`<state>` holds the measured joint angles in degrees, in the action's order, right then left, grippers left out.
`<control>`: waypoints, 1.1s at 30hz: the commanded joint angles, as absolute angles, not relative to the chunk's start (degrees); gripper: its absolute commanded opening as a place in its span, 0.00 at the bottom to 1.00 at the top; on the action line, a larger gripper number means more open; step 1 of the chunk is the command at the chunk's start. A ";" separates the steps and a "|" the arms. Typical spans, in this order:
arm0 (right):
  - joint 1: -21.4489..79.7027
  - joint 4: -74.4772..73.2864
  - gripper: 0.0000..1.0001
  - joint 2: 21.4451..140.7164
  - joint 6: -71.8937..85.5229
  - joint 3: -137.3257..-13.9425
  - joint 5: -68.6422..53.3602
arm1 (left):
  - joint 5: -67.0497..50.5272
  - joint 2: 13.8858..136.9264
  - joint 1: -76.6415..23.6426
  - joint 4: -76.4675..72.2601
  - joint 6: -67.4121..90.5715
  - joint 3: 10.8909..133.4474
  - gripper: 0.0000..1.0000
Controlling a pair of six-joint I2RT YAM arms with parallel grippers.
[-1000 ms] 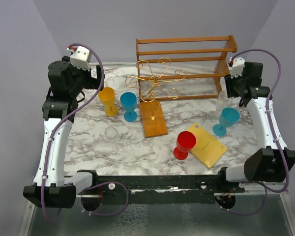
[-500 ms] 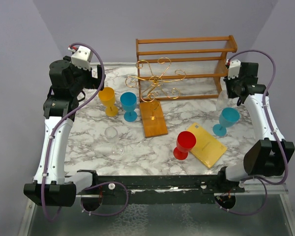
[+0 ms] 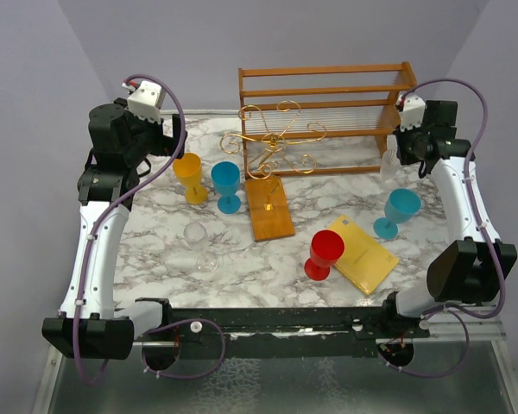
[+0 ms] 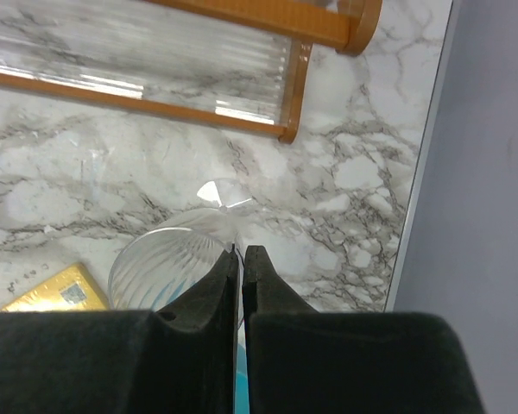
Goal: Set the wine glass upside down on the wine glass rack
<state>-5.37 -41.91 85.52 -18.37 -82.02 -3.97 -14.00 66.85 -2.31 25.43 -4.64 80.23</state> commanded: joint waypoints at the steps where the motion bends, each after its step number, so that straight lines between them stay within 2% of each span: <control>1: -5.63 -42.76 0.01 85.75 -19.41 -87.97 -11.41 | -17.24 67.17 -2.02 25.94 -5.30 81.96 0.99; 17: -5.62 -41.83 0.01 82.53 -13.51 -110.01 -21.80 | -18.46 69.56 -2.09 22.95 3.63 91.66 0.99; 27: -5.62 -36.59 0.01 81.63 -6.99 -119.48 -23.67 | -19.63 78.53 -3.97 21.96 10.69 103.80 0.96; 33: -5.63 -35.78 0.01 86.13 -0.97 -126.25 -26.34 | -20.47 85.31 -6.54 20.95 13.85 109.05 0.96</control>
<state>-5.37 -38.70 83.26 -6.59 -121.75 -22.83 -18.26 81.97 -5.10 22.52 10.41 105.45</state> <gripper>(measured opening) 0.023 0.958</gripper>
